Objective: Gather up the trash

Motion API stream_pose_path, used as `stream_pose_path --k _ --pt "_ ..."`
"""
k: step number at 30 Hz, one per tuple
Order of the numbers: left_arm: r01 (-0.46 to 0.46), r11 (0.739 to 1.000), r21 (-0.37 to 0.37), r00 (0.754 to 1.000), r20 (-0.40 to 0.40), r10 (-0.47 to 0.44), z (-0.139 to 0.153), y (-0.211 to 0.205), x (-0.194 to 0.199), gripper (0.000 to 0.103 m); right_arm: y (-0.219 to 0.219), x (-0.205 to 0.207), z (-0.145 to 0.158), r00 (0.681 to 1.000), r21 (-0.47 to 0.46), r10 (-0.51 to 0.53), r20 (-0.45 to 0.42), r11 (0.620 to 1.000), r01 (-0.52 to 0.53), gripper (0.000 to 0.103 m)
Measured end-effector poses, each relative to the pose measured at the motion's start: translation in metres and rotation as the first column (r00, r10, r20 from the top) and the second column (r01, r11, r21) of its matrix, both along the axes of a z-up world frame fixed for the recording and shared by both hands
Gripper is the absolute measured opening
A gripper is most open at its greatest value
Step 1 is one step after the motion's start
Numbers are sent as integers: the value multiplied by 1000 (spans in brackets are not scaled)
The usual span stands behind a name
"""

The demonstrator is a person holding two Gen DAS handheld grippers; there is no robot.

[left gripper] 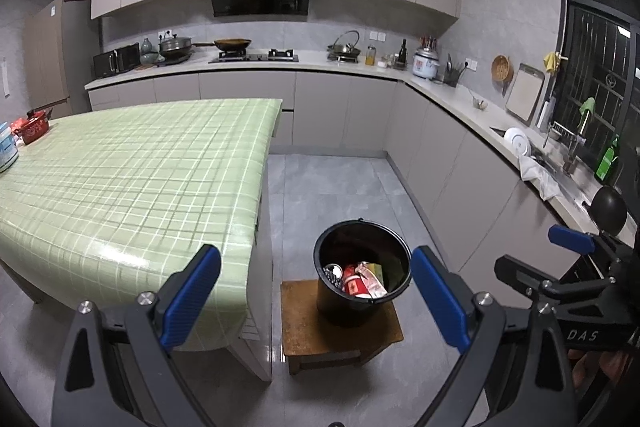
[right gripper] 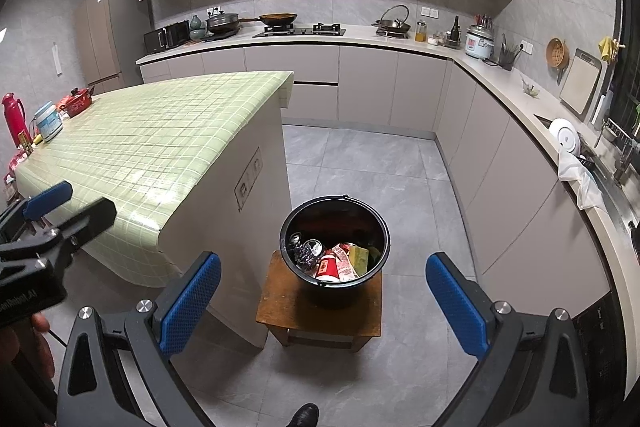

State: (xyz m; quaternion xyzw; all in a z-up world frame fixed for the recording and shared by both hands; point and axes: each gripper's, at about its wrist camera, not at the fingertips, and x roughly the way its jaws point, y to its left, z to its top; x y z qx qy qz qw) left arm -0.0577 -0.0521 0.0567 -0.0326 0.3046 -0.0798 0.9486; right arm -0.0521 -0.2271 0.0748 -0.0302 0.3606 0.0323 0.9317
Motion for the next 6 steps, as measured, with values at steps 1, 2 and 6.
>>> stream_pose_path --k 1,2,6 --pt "2 1000 -2 1000 7 -2 0 1 0 97 -1 0 0 1000 0 -2 0 1000 2 103" --pt "1 1000 -6 1000 12 -1 1 2 0 97 -1 1 0 1000 -1 -3 -1 1000 3 103" --pt "3 1000 -17 1000 4 -3 -2 3 2 97 -1 2 1 1000 -5 -8 -2 1000 8 103"
